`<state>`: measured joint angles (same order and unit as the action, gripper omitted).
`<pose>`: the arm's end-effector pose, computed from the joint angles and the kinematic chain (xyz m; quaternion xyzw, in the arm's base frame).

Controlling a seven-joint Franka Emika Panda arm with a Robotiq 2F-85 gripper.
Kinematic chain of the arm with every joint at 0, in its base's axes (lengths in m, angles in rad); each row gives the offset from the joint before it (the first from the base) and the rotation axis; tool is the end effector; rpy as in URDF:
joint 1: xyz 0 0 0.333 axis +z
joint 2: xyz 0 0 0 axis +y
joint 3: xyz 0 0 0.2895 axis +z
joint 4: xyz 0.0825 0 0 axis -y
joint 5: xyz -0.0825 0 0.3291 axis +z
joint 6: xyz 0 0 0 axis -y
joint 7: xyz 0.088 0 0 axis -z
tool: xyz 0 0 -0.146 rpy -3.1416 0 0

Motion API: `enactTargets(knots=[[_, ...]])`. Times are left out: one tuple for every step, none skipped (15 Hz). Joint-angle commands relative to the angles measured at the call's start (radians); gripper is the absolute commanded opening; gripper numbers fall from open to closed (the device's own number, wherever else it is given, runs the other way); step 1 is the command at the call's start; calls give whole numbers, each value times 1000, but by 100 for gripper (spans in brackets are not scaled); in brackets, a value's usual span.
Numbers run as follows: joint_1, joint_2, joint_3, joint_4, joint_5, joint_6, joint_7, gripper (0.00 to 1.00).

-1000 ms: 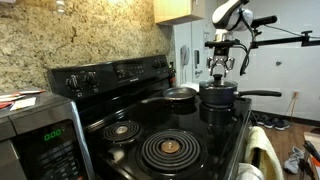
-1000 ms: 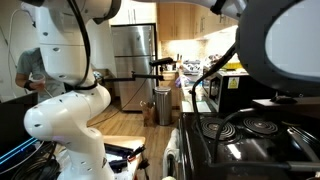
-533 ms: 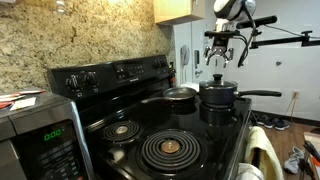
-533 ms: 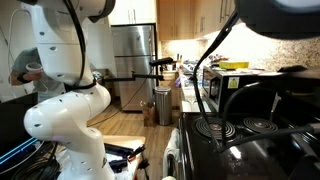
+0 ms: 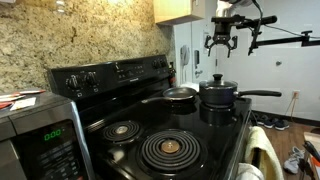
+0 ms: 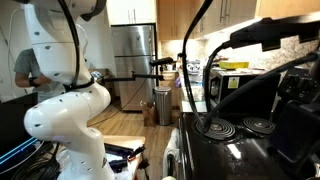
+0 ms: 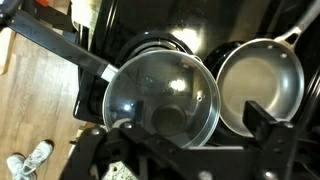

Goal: Take the spatula out of the pot, put it on the counter then pick the lid on the stove and put it on the pot

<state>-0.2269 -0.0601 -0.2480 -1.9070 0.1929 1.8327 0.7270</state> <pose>0.4461 -0.2059 0.4709 -0.8060 0.5833 0.0207 0.0983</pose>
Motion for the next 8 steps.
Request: enactTargets(knots=[[12, -34, 21, -63, 13, -51, -156, 100], [16, -36, 23, -75, 15, -66, -200, 100], [17, -40, 25, -93, 23, -70, -250, 100], [17, -48, 24, -115, 30, -70, -304, 100], [18, -44, 24, -121, 28, -89, -352, 100], [15, -13, 30, -81, 9, -64, -258, 100], [15, -14, 30, -93, 9, -69, -292, 100], [15, -15, 29, -101, 9, -71, -309, 100]])
